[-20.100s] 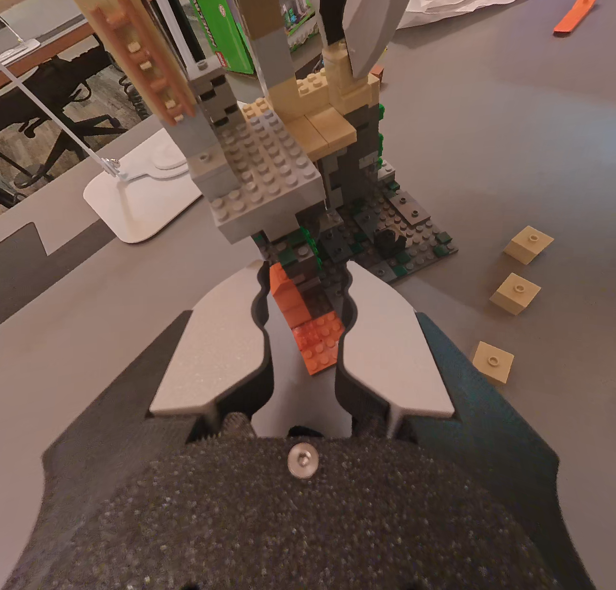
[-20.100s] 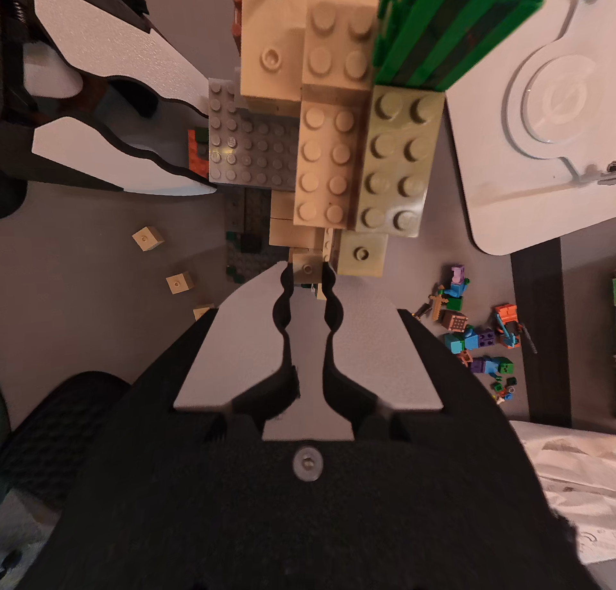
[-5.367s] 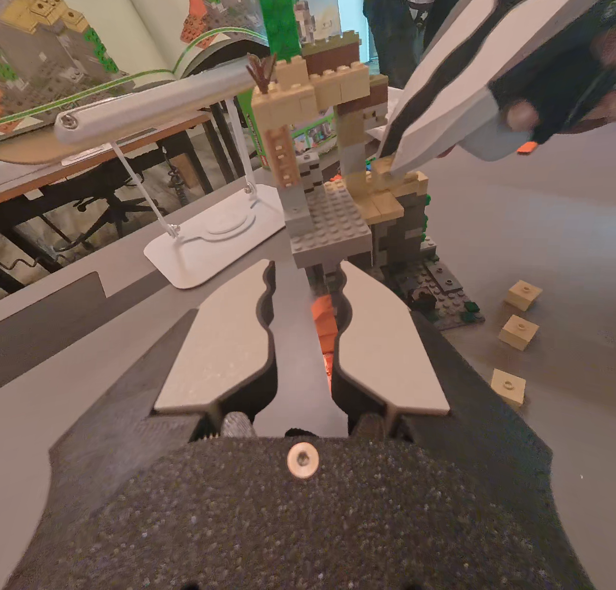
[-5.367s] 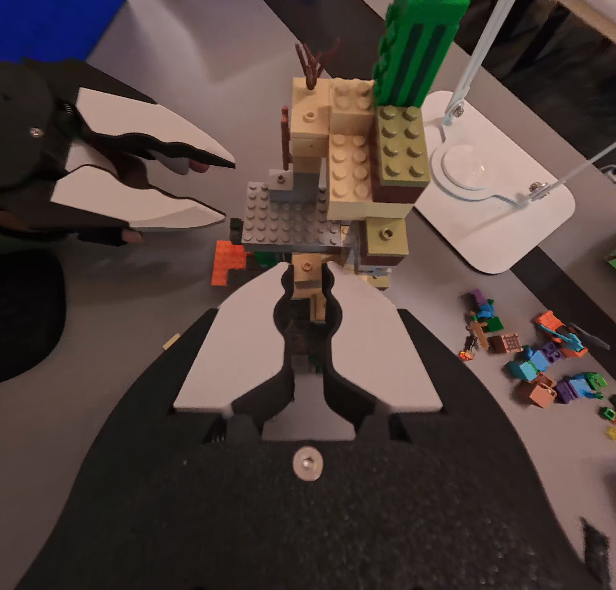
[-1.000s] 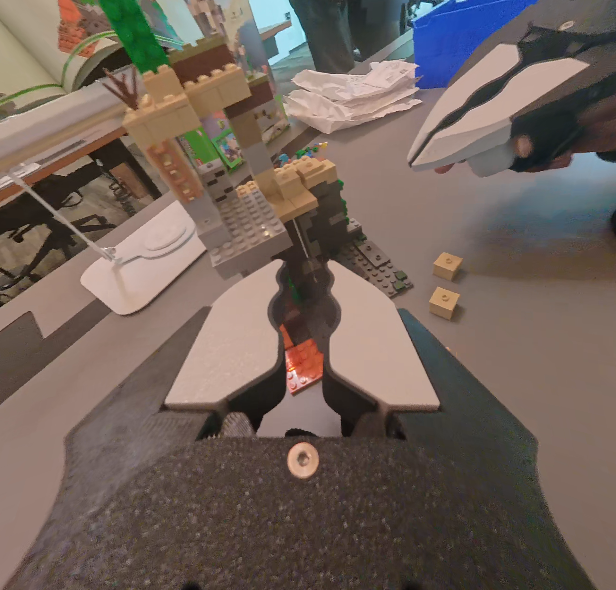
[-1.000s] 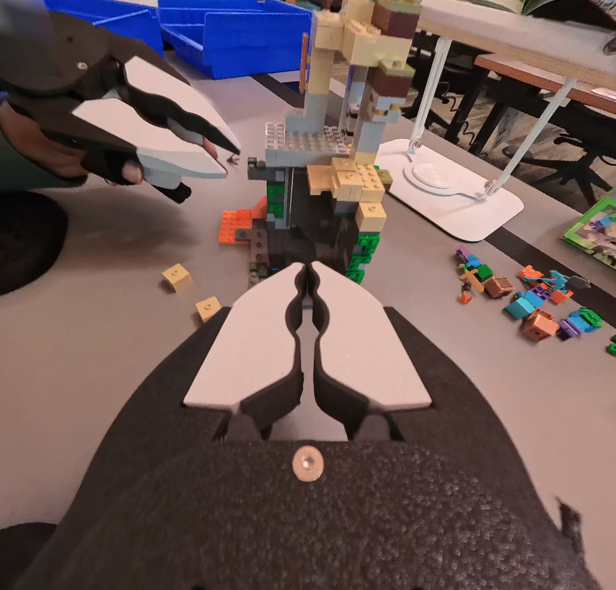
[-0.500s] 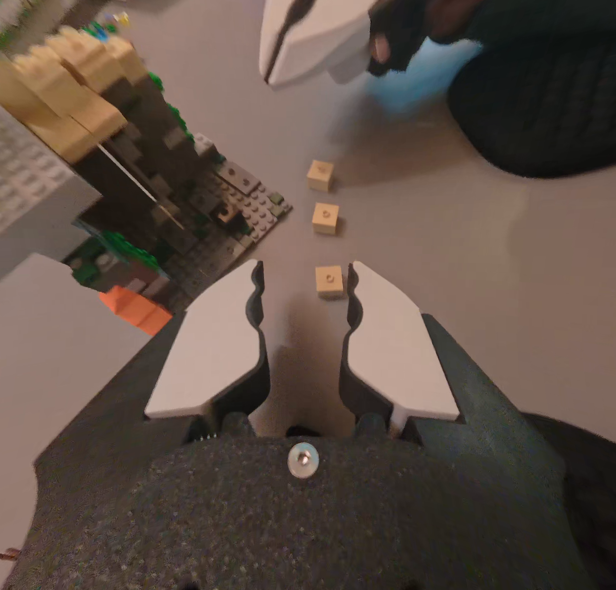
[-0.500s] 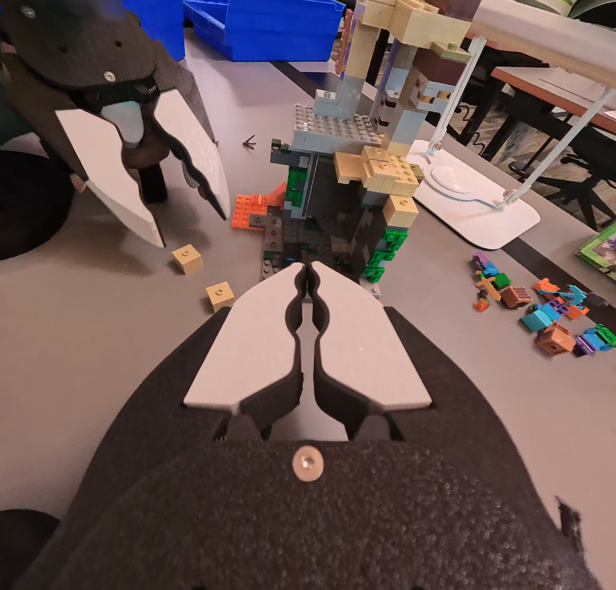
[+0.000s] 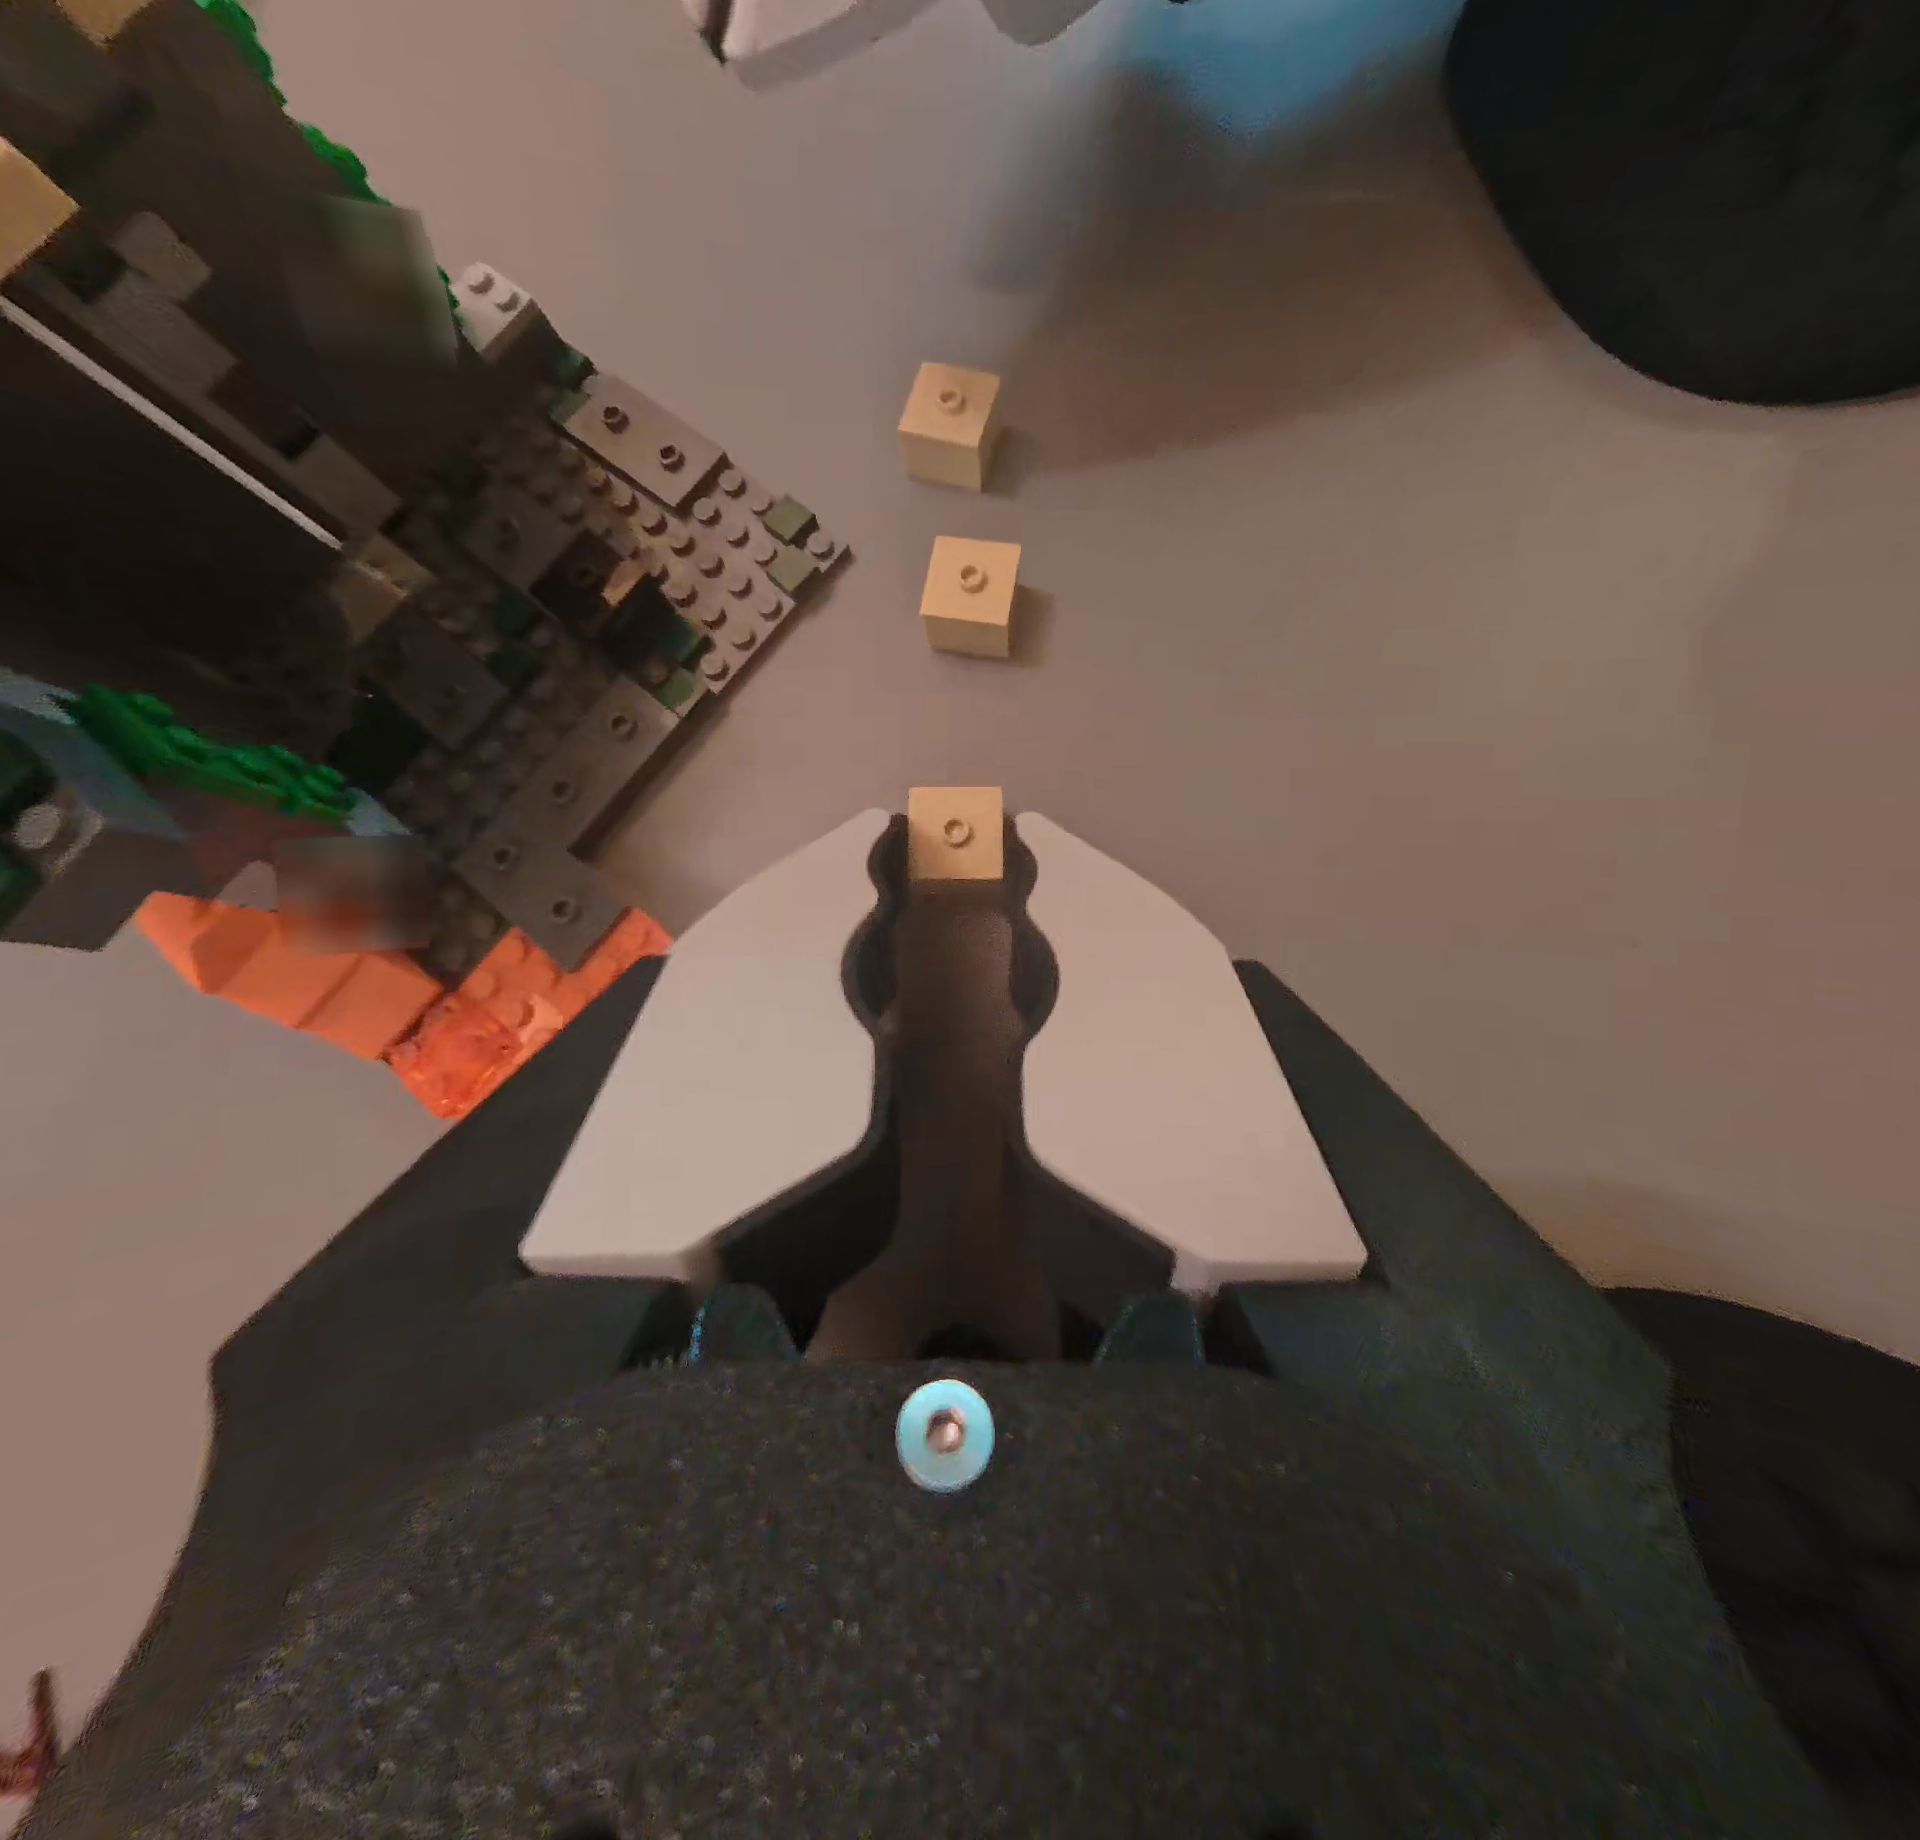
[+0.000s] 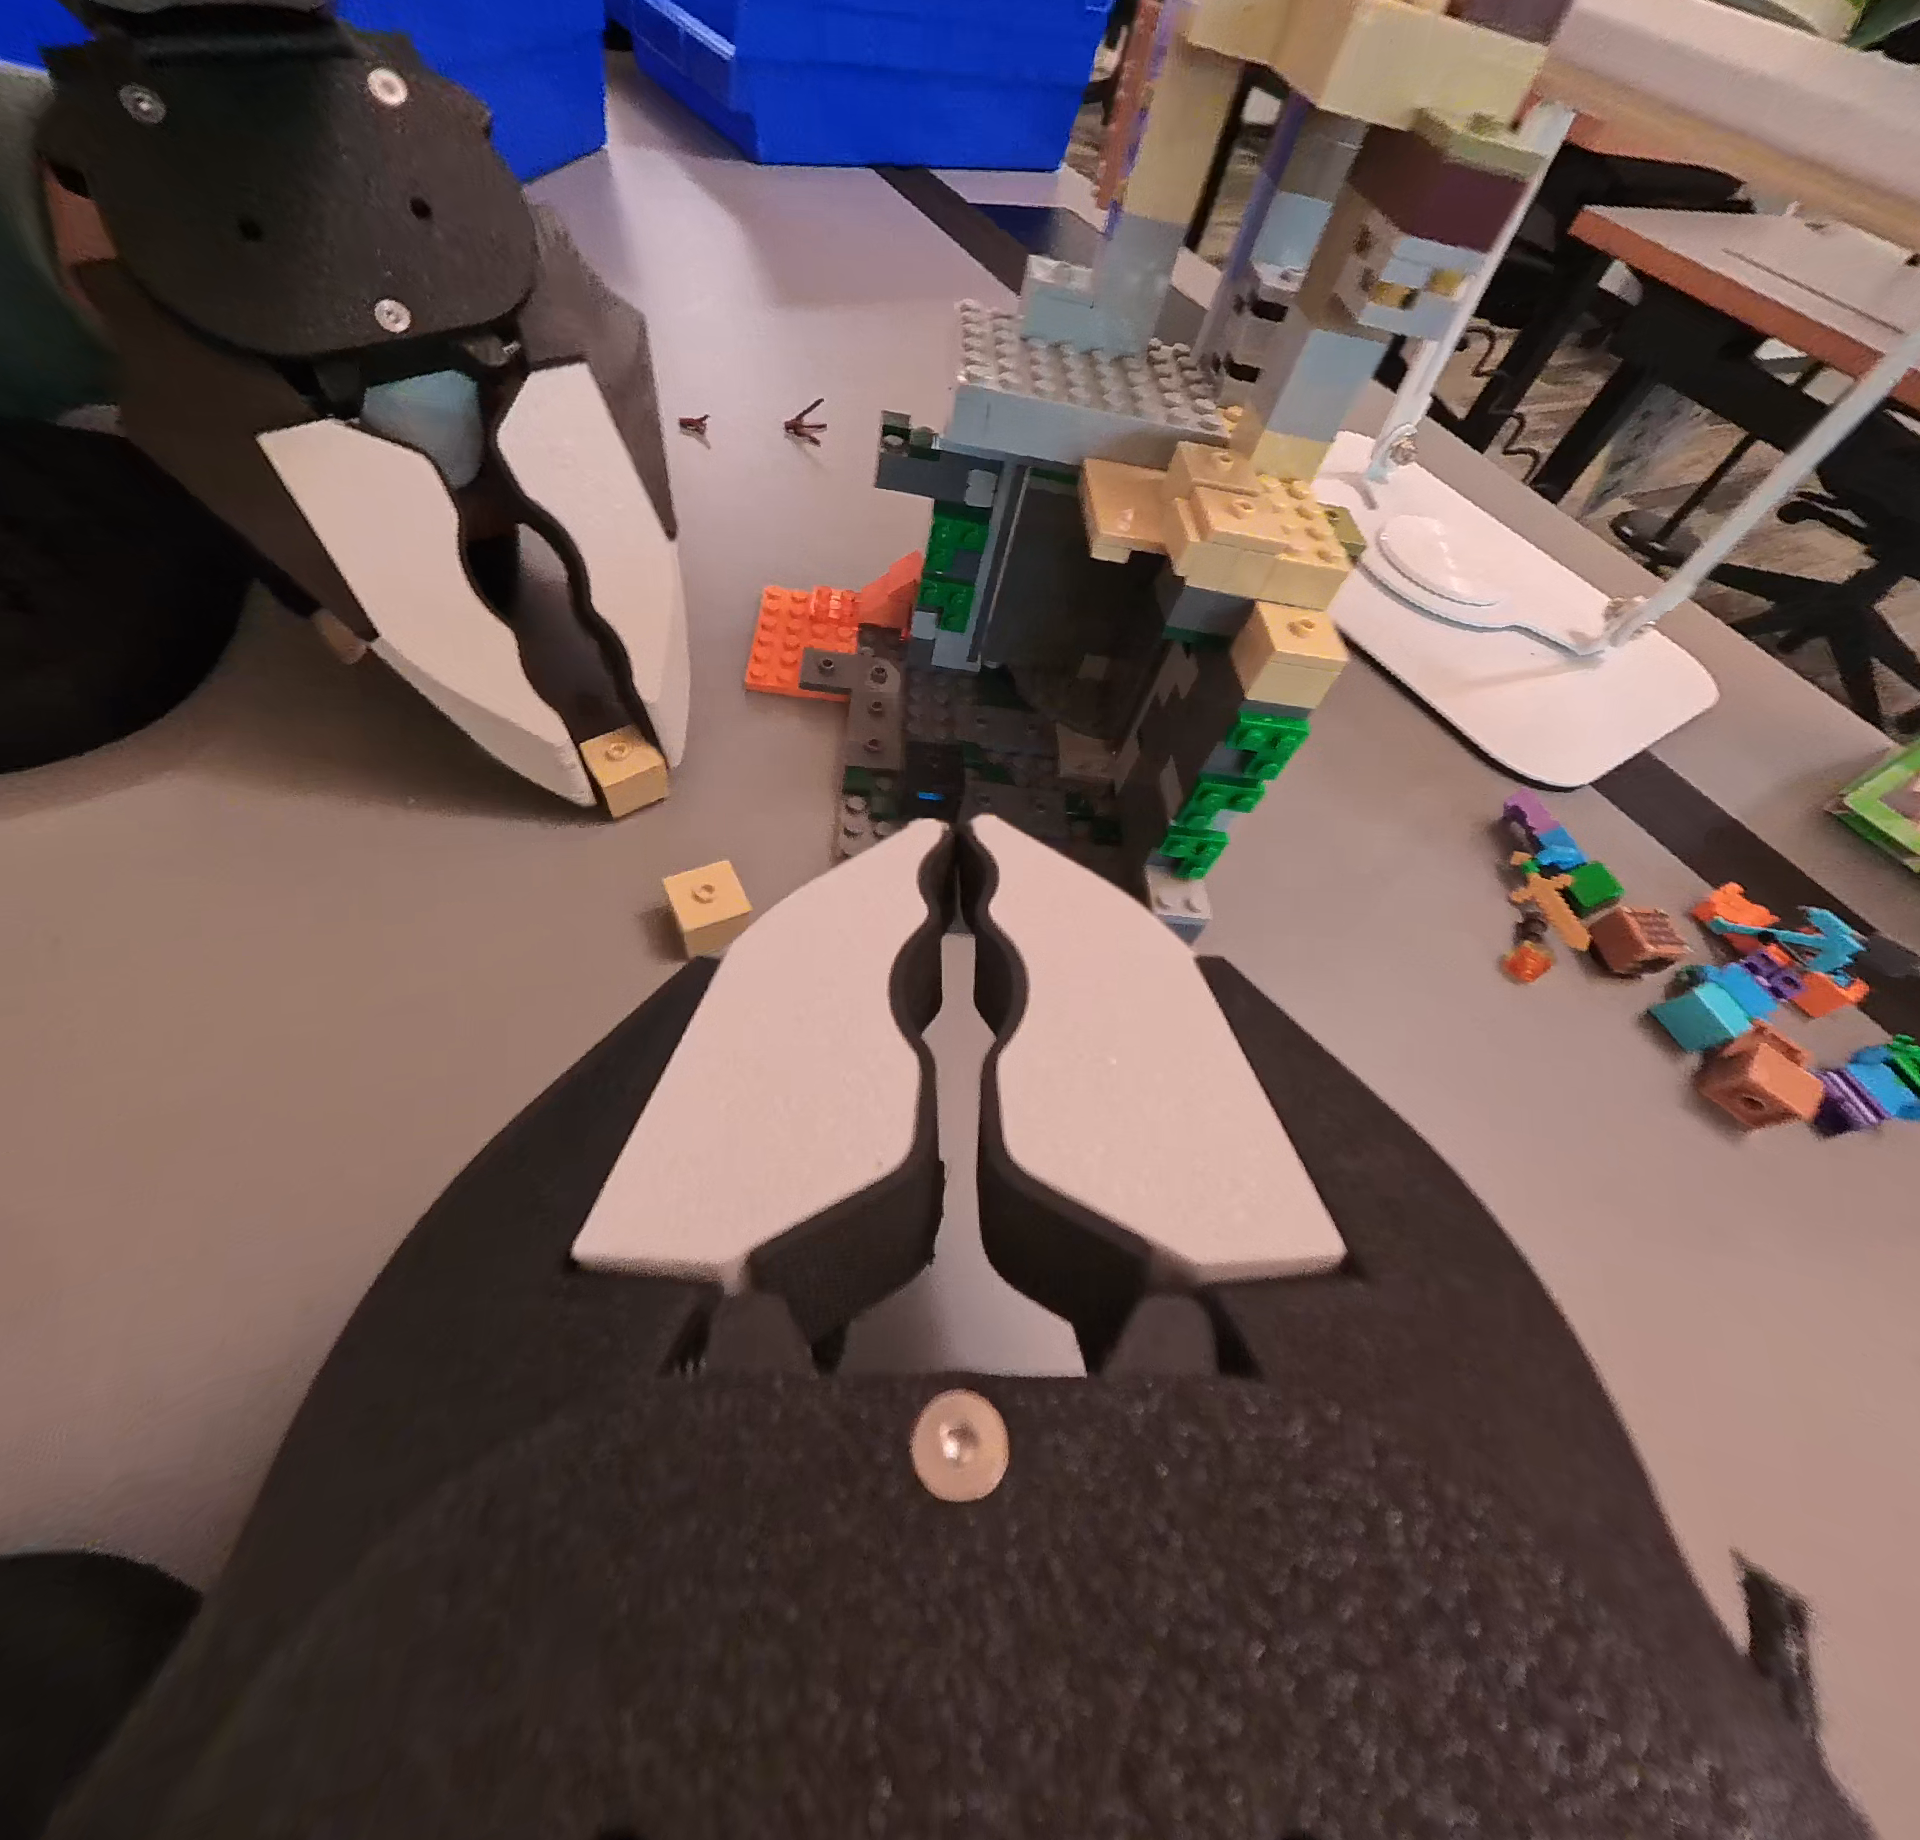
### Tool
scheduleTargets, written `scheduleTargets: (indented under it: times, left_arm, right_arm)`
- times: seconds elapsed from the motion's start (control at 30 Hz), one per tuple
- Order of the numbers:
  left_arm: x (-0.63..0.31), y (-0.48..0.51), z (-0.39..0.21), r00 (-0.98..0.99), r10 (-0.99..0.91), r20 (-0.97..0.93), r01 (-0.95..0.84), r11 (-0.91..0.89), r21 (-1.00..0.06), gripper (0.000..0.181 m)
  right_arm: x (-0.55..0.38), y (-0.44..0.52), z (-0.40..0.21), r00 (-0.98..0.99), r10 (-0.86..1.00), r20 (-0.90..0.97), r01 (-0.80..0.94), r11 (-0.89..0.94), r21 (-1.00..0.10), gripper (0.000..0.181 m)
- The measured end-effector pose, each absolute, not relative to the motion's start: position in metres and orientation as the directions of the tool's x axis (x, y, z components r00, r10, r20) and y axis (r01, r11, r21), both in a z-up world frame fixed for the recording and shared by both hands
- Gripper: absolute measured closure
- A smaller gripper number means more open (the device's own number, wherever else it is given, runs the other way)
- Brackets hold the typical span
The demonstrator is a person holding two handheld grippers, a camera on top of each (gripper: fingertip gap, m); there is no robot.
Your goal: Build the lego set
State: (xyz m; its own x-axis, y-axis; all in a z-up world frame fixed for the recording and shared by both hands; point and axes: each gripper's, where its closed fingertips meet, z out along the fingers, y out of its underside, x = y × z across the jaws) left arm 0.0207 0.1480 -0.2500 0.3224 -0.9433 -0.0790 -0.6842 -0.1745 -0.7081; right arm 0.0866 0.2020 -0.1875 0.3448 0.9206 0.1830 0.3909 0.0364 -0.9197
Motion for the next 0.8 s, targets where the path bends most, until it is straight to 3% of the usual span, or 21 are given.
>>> scheduleTargets:
  times: [0.3, 0.47, 0.8]
  left_arm:
    - [0.030, 0.145, -0.236, 0.291, -0.947, -0.134, -0.656, -0.096, -0.749, 0.165]
    - [0.043, 0.138, -0.218, 0.264, -0.950, -0.167, -0.606, -0.029, -0.795, 0.165]
    - [0.056, 0.118, -0.195, 0.183, -0.982, 0.040, -0.438, -0.118, -0.891, 0.165]
  right_arm:
    - [0.064, 0.162, -0.196, 0.154, 0.975, 0.158, 0.419, 0.081, -0.905, 0.179]
    - [0.048, 0.126, -0.198, 0.010, 0.992, 0.123, 0.424, 0.107, -0.899, 0.161]
    - [0.041, 0.108, -0.187, -0.044, 0.942, 0.333, 0.374, 0.325, -0.869, 0.161]
